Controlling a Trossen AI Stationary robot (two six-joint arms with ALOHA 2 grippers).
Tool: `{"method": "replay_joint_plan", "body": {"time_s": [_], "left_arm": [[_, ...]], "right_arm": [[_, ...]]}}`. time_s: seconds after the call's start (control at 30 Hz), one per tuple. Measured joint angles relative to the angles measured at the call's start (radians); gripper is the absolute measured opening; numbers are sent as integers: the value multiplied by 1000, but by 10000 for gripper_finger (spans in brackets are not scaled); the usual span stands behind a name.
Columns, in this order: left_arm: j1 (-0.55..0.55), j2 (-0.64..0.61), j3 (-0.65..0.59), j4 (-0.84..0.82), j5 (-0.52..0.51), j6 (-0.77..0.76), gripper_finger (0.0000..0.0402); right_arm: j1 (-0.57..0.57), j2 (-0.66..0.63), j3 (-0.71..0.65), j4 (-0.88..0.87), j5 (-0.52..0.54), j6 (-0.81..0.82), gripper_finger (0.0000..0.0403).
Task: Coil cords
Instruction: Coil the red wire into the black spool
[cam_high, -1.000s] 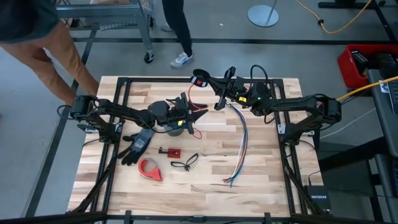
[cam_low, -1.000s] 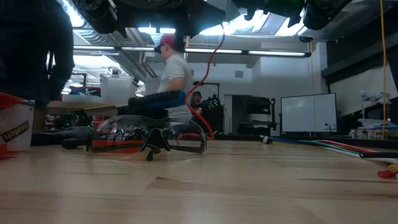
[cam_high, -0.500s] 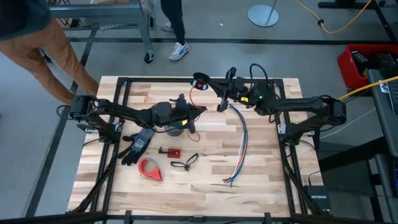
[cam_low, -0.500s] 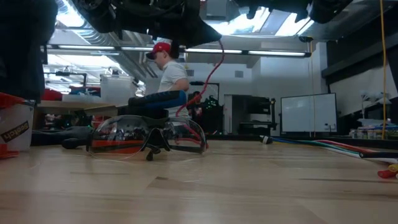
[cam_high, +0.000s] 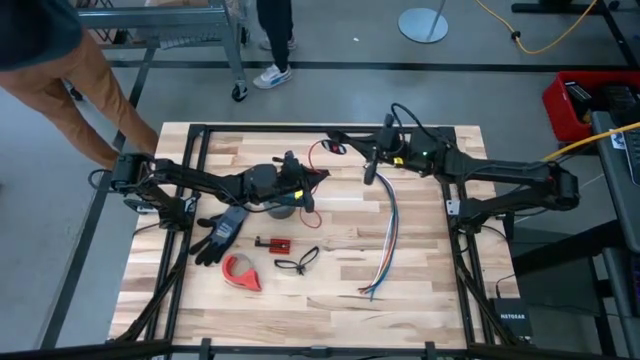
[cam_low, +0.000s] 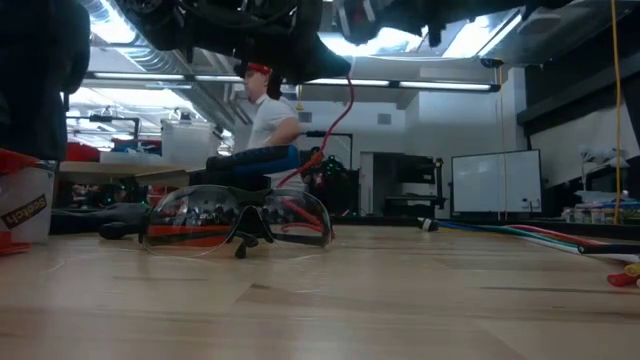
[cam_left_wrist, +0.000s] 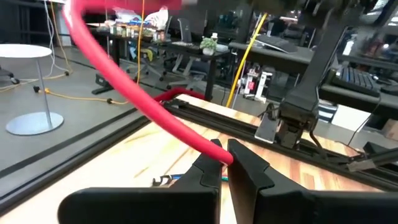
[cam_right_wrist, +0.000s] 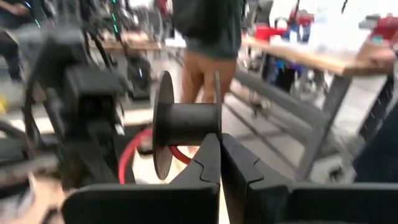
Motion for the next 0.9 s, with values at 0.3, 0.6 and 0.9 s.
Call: {"method": "replay_joint_plan", "body": {"time_s": [0.3, 0.6, 0.9], "left_arm": [[2, 0, 0, 7, 0, -19, 3], [6, 0, 0, 13, 1, -41, 4], [8, 0, 0, 17, 26, -81, 5]], "right_arm": [[0, 15, 0, -172, 10, 3, 1], [0, 20, 0, -258, 10, 2, 1], [1, 139, 0, -207, 5, 5, 1]]}}
